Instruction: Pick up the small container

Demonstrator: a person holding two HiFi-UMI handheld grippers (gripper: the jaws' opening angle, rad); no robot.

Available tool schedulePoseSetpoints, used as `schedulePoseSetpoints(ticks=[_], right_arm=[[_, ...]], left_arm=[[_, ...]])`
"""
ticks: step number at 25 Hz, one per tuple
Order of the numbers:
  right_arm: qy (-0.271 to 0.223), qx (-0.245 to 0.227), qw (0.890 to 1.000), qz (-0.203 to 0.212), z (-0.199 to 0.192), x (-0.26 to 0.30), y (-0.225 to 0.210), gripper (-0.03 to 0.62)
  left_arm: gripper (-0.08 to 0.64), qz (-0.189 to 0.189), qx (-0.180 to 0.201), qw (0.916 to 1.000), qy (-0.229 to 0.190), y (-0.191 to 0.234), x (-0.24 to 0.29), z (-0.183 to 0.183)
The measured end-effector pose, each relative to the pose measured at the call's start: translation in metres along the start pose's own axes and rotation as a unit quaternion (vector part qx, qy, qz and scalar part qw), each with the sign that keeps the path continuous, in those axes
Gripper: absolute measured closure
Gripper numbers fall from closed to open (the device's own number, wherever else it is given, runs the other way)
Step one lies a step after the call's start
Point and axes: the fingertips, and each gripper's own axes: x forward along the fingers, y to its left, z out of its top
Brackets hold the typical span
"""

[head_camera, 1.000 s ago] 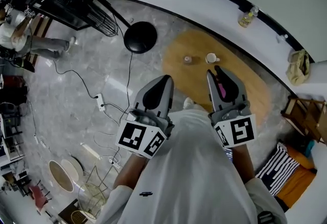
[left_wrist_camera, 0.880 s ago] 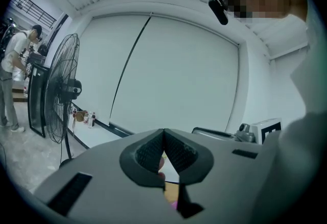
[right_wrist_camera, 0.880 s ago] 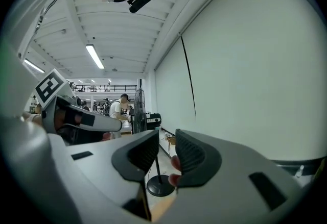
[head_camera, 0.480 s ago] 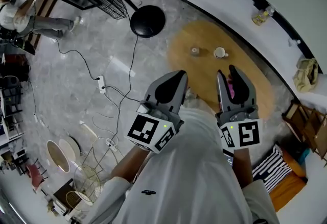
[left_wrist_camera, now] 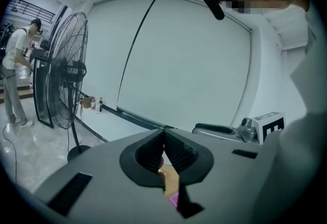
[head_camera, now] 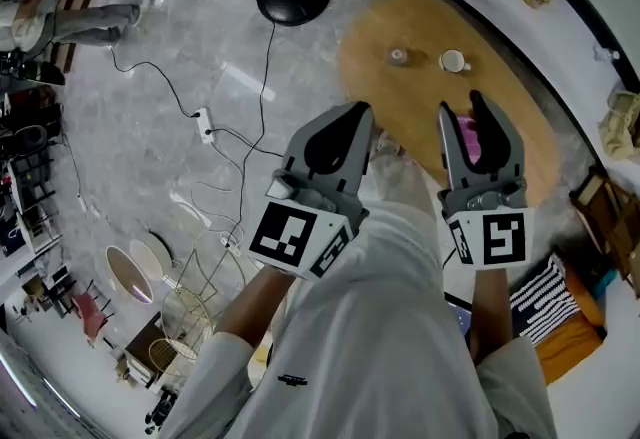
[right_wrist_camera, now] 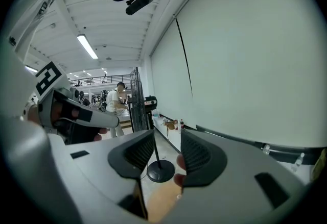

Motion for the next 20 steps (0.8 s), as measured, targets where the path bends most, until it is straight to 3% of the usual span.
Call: schedulePoseSetpoints(ticks=[6,20], right_arm=[[0.040,-0.007,0.999,0.016,-0.042,0.025,0.000,0.410],[0.085,-0.016,0.996,0.033,-0.147,0.083,-0.010,0.325]], left_arm=[[0.543,0.019,-0.015,0.9994,0.026,0.028,0.019,-0.031],[0.543,0.032,-0.003,0.9967,0.075,0.073,0.077,-0.118]])
